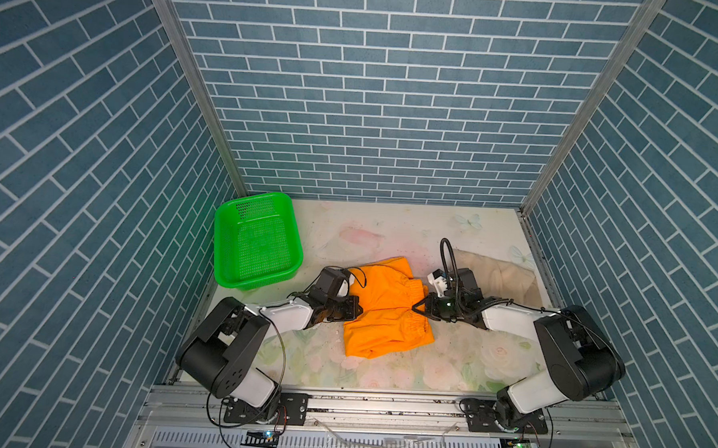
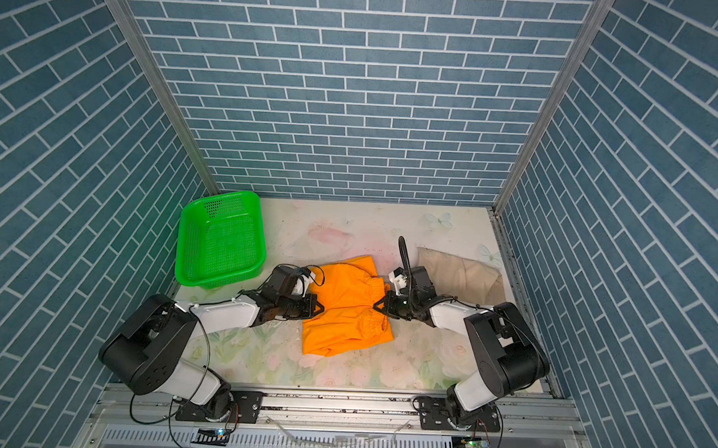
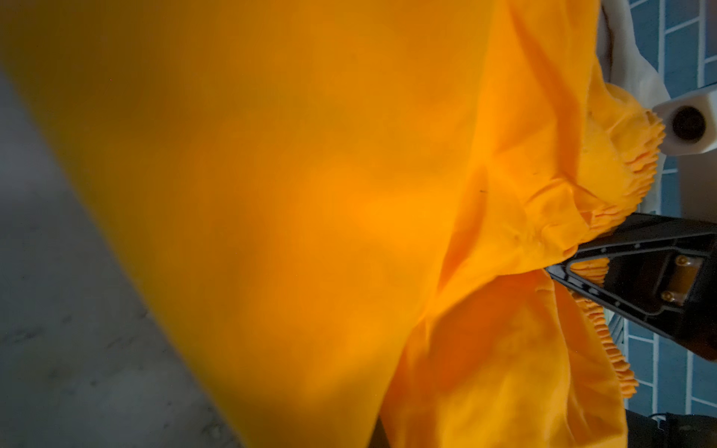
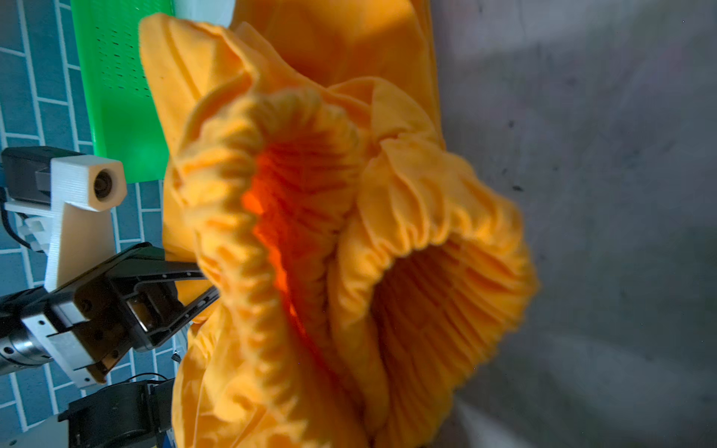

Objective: Fold and stack the shorts
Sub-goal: 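Grasp the orange shorts with both grippers from either side, then carry the orange shorts with both grippers onto the beige shorts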

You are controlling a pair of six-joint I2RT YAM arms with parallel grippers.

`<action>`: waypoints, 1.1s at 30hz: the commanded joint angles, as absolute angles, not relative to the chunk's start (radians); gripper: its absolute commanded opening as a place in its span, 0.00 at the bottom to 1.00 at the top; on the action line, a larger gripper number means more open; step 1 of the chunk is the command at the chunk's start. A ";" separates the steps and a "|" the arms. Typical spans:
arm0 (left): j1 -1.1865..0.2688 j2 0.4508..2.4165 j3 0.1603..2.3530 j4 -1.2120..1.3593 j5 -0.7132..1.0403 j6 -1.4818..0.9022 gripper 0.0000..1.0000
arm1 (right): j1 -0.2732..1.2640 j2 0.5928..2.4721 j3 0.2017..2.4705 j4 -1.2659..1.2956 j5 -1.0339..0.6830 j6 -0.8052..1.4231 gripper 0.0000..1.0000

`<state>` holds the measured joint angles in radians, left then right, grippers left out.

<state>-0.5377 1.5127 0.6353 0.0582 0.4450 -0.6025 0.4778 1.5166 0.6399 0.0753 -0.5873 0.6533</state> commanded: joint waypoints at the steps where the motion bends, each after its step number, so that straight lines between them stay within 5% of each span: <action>1: -0.567 1.531 0.773 -0.047 0.438 -0.545 0.00 | 0.474 1.434 0.767 -0.148 -0.532 0.538 0.00; 17: -0.747 1.946 1.576 -0.341 0.525 -0.441 0.00 | 0.106 1.223 1.107 -0.789 -0.421 0.336 0.00; 33: -0.827 2.298 2.043 -0.398 0.563 -0.372 0.00 | -0.377 1.169 0.989 -0.734 -0.457 0.308 0.00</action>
<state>-0.8169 2.2688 1.9987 -0.3767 0.5644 -0.4072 -0.3321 1.1618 1.0054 -0.7609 -0.4629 0.3237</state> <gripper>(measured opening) 0.059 0.116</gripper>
